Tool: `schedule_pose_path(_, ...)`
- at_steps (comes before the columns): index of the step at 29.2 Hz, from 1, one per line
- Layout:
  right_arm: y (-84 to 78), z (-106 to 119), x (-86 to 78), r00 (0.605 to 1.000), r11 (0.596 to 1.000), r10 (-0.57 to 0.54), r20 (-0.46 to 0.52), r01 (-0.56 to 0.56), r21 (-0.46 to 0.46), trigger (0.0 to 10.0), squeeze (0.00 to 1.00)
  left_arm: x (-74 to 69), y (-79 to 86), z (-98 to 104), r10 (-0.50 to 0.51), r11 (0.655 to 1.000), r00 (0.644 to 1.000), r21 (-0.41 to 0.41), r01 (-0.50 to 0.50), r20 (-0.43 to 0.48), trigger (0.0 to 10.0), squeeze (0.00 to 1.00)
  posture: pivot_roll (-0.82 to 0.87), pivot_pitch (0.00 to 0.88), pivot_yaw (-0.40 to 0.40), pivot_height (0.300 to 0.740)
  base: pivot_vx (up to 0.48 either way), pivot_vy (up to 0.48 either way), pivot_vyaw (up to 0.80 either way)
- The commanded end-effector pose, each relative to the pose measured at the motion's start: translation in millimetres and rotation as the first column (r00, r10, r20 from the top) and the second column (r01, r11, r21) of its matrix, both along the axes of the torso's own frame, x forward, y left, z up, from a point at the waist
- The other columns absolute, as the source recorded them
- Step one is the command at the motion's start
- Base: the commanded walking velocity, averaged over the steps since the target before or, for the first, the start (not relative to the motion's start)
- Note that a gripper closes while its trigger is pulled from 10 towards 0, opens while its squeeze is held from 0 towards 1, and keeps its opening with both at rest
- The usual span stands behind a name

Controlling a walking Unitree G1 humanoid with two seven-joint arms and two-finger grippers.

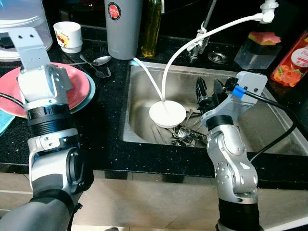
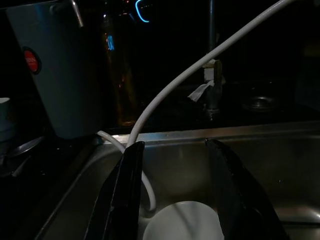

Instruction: Kitchen organization

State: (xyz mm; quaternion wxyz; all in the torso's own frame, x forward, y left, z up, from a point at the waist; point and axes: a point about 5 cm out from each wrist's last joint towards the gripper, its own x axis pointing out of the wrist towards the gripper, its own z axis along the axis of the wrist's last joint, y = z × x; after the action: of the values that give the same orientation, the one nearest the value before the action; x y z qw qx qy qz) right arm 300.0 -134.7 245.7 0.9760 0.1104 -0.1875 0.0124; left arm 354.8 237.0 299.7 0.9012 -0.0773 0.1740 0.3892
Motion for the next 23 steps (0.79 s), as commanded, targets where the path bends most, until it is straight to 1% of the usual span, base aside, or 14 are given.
schedule_pose_path(1,-1.3,-4.1,0.3,1.0,1.0,-0.004,-0.015,0.004,-0.002,10.0,0.0,2.0,-3.2,-3.5,-0.013,0.999,1.0,-0.035,0.012,-0.025,9.8,0.0,0.3,0.084,-0.085,0.74,0.0,0.0,0.0)
schedule_pose_path(2,-1.4,-4.0,0.3,1.0,1.0,-0.004,-0.014,0.004,-0.002,10.0,0.0,2.3,-2.9,-3.7,-0.014,0.999,1.0,-0.038,0.013,-0.024,9.7,0.0,0.3,0.082,-0.086,0.74,0.0,0.0,0.0)
schedule_pose_path(6,-1.7,-3.9,0.2,1.0,1.0,-0.005,-0.013,0.004,-0.003,10.0,0.0,4.2,-2.3,-3.4,-0.016,0.998,1.0,-0.056,0.015,-0.019,9.6,0.0,0.3,0.077,-0.086,0.74,0.0,0.0,0.0)
schedule_pose_path(7,-1.7,-3.7,0.1,1.0,1.0,-0.004,-0.011,0.004,-0.004,10.0,0.0,4.4,-1.3,-4.3,-0.013,0.998,1.0,-0.06,0.011,-0.022,9.4,0.0,0.3,0.077,-0.086,0.74,0.0,0.0,0.0)
schedule_pose_path(9,-1.7,-3.5,0.0,1.0,1.0,-0.004,-0.011,0.004,-0.004,10.0,0.0,4.6,-0.7,-4.9,-0.01,0.998,1.0,-0.064,0.009,-0.024,9.4,0.0,0.3,0.077,-0.086,0.74,0.0,0.0,0.0)
schedule_pose_path(10,-1.6,-3.3,-0.1,1.0,1.0,-0.004,-0.01,0.004,-0.005,10.0,0.0,4.8,-0.3,-6.2,-0.013,0.997,1.0,-0.076,0.011,-0.028,8.7,0.0,0.3,0.074,-0.087,0.74,0.0,0.0,0.0)
schedule_pose_path(11,-1.6,-2.9,-0.2,1.0,1.0,-0.003,-0.008,0.003,-0.005,10.0,0.0,5.1,0.6,-7.5,-0.019,0.997,0.999,-0.081,0.017,-0.032,4.7,0.0,0.3,0.073,-0.087,0.74,0.0,0.0,0.0)
schedule_pose_path(12,-1.6,-2.9,-0.2,1.0,1.0,-0.003,-0.008,0.003,-0.005,10.0,0.0,5.1,0.6,-7.5,-0.019,0.997,0.999,-0.081,0.017,-0.032,4.7,0.0,0.3,0.073,-0.087,0.74,0.0,0.0,0.0)
schedule_pose_path(13,-1.6,-2.8,-0.2,1.0,1.0,-0.003,-0.007,0.003,-0.005,10.0,0.0,5.2,0.9,-8.6,-0.022,0.996,0.999,-0.087,0.019,-0.036,0.5,0.0,0.3,0.072,-0.088,0.74,0.0,0.0,0.0)
schedule_pose_path(14,-1.6,-2.8,-0.2,1.0,1.0,-0.003,-0.007,0.003,-0.005,10.0,0.0,5.2,0.9,-8.6,-0.022,0.996,0.999,-0.087,0.019,-0.036,0.5,0.0,0.3,0.072,-0.088,0.74,0.0,0.0,0.0)
schedule_pose_path(15,-1.6,-2.7,-0.2,1.0,1.0,-0.002,-0.007,0.002,-0.006,10.0,0.0,5.3,1.6,-9.4,-0.022,0.996,0.999,-0.085,0.018,-0.04,0.0,0.0,0.3,0.071,-0.088,0.74,0.0,0.0,0.0)
schedule_pose_path(19,-1.5,-1.7,-0.1,1.0,1.0,-0.001,-0.004,0.001,-0.008,10.0,0.0,5.4,2.6,-10.7,-0.019,0.996,0.999,-0.082,0.016,-0.044,0.0,0.0,0.3,0.066,-0.092,0.74,0.0,0.0,0.0)
schedule_pose_path(23,-1.6,-0.9,0.2,1.0,1.0,0.0,-0.002,0.0,-0.009,10.0,0.0,6.2,2.6,-8.3,-0.019,0.998,0.999,-0.067,0.018,-0.029,0.0,0.0,0.3,0.065,-0.092,0.74,0.0,0.0,0.0)
